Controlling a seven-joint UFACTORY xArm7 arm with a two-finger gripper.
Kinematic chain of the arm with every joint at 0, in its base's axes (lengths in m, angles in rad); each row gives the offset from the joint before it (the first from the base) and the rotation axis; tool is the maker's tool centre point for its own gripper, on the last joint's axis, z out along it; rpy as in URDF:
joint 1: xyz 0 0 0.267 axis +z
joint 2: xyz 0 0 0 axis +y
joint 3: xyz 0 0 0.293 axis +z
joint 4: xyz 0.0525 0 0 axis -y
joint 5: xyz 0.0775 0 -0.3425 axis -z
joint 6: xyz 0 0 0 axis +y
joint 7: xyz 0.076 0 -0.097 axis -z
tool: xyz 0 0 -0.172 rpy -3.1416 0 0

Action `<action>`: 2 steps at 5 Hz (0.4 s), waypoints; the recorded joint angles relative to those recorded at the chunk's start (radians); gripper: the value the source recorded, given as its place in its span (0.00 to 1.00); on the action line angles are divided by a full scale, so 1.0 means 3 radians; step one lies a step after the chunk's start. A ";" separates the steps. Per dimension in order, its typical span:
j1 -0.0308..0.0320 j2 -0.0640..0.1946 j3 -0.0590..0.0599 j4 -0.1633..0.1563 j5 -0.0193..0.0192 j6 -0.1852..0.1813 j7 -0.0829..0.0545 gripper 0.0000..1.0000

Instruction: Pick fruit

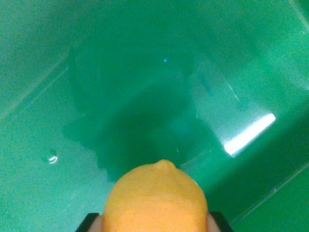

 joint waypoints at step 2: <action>0.0001 -0.0035 -0.0001 0.0069 -0.0003 0.0104 0.0005 1.00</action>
